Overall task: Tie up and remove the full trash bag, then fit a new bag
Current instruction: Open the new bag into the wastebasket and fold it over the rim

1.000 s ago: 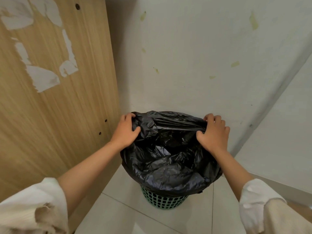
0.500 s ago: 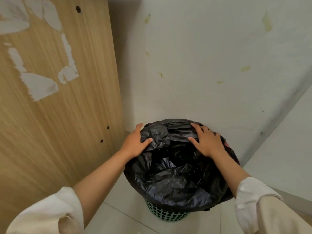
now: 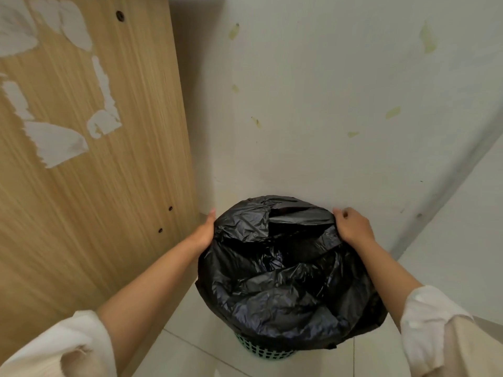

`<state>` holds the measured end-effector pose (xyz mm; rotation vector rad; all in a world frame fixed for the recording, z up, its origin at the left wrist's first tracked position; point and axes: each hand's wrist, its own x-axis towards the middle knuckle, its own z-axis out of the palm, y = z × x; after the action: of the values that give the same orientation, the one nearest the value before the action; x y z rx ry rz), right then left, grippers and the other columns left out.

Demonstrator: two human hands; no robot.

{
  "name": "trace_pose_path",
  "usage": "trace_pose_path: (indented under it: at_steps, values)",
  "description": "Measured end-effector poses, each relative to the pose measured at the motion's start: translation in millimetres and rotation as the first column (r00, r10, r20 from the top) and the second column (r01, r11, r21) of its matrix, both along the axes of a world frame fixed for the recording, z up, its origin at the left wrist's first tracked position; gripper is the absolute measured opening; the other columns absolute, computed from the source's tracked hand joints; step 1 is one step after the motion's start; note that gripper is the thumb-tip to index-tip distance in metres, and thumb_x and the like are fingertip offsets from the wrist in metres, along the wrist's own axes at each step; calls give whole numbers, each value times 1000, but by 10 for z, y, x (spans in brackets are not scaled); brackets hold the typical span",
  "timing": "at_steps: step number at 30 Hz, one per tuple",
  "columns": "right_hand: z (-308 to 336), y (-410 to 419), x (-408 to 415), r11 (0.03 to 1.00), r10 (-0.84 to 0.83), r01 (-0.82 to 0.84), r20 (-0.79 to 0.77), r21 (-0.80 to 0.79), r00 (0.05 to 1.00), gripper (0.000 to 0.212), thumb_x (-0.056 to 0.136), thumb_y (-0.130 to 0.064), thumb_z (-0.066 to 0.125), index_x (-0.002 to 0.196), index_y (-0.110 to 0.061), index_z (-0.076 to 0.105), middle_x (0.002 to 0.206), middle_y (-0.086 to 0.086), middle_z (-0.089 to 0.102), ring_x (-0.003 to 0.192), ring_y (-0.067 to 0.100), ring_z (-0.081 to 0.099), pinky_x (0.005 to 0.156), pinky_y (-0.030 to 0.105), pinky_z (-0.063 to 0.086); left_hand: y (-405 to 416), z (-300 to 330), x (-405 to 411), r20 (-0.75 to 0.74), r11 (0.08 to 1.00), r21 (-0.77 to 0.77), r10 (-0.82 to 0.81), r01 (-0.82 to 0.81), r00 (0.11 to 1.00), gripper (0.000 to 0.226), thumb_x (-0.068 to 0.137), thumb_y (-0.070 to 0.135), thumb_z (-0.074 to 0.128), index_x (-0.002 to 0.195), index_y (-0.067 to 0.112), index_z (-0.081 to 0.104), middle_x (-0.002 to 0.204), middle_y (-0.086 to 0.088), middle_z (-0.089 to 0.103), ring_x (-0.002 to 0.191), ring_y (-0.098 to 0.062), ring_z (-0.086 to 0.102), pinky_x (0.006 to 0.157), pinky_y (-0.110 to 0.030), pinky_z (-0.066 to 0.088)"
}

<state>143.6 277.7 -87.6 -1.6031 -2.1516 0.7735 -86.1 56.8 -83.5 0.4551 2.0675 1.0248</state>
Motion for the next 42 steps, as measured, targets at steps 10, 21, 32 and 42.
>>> trace_pose_path:
  at_steps: [10, 21, 32, 42]
  values:
    - [-185, -463, -156, 490, 344, -805, 774, 335, 532, 67, 90, -44, 53, 150, -33, 23, 163, 6, 3, 148, 37, -4, 118, 57, 5, 127, -106, 158, -702, 619, -711, -657, 333, -276, 59, 95, 49, 38, 149, 27, 29, 161, -5, 11, 147, -37, -5, 118, -55, -2]
    - [-40, -628, -170, 550, 331, -792, 802, 264, 497, 77, 91, -39, 53, 153, -25, 10, 162, 6, -10, 146, 35, -19, 116, 59, -9, 139, -50, 516, -675, 667, -735, -701, 121, -232, 70, 96, 39, 36, 153, 9, 8, 159, -18, -10, 143, -41, -20, 113, -60, -13]
    - [-297, -534, -41, 614, 214, -780, 977, -123, 15, 55, 97, -54, 36, 148, -32, 33, 161, 6, -16, 143, 41, -24, 112, 60, -20, 120, -306, 474, -120, 133, -987, -983, -93, -138, 87, 85, 74, 35, 152, 23, 13, 159, -9, -18, 142, -38, -23, 109, -61, -18]
    - [41, -710, 99, 788, 169, -384, 430, 481, 887, 52, 88, -32, 56, 138, -23, 43, 143, 7, 42, 134, 31, 36, 107, 52, 28, 27, 40, 885, -537, 565, -376, -779, 735, 324, 58, 97, 54, 33, 148, 25, 33, 155, -4, 30, 146, -23, 18, 119, -47, 6]
